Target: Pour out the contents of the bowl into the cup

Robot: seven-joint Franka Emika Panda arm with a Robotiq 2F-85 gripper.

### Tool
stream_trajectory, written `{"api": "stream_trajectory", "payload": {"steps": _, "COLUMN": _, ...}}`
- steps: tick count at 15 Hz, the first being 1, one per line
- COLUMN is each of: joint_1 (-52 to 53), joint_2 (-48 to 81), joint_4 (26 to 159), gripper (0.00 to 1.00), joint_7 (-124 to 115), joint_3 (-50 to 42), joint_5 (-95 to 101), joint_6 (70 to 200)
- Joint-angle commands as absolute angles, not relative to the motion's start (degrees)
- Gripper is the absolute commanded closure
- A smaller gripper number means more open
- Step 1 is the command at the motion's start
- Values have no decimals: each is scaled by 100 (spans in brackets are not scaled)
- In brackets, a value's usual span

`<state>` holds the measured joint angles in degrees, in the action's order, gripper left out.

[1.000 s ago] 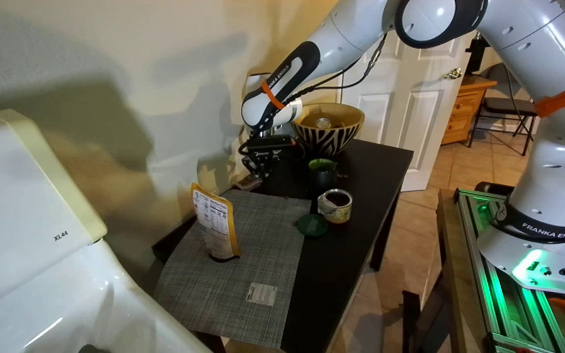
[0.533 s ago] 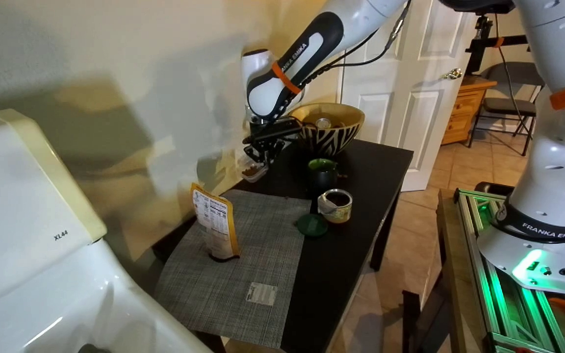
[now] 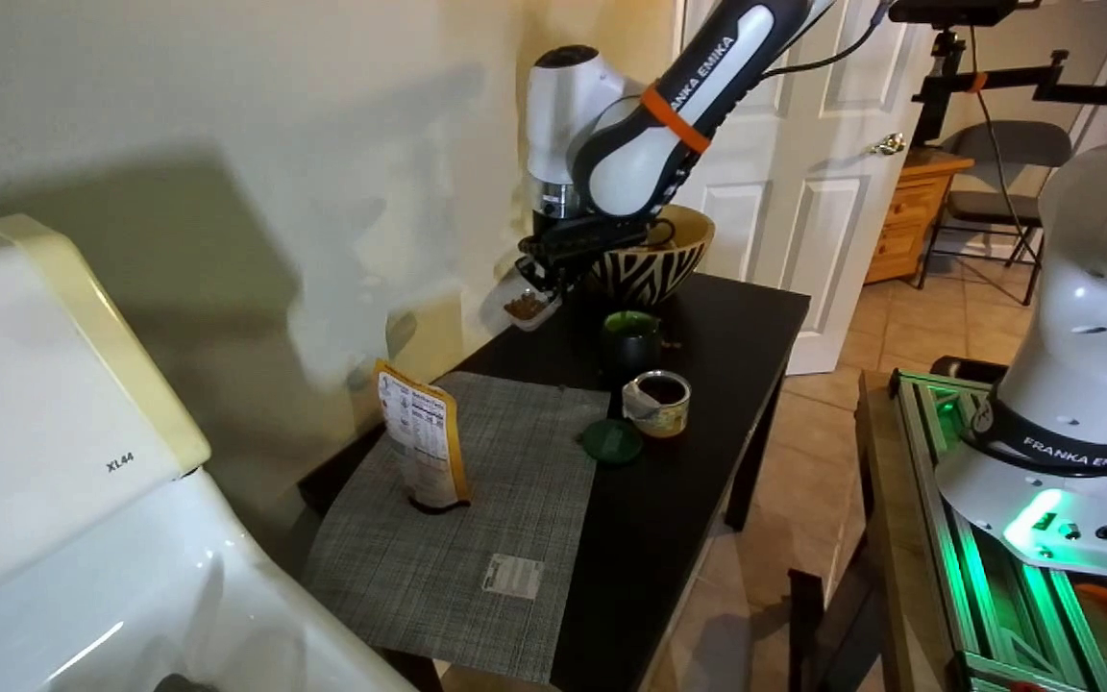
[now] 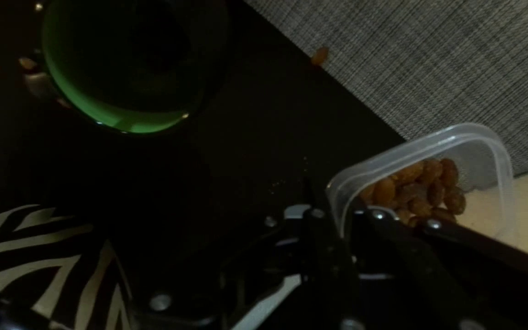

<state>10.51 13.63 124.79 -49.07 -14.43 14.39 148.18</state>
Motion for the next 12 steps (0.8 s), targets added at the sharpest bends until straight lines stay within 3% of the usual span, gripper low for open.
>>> {"api": "stream_trajectory", "payload": {"steps": 1, "joint_1": 679, "joint_2": 271, "joint_4": 13721, "gripper": 97, "joint_7": -5108, "joint_3": -1466, "joint_5": 2012, "joint_6": 15256}}
{"api": "stream_trajectory", "payload": {"steps": 12, "joint_1": -1167, "joint_2": -1331, "joint_4": 14963, "gripper": 97, "joint_7": -3462, "joint_3": -976, "joint_5": 2193, "joint_6": 14632}}
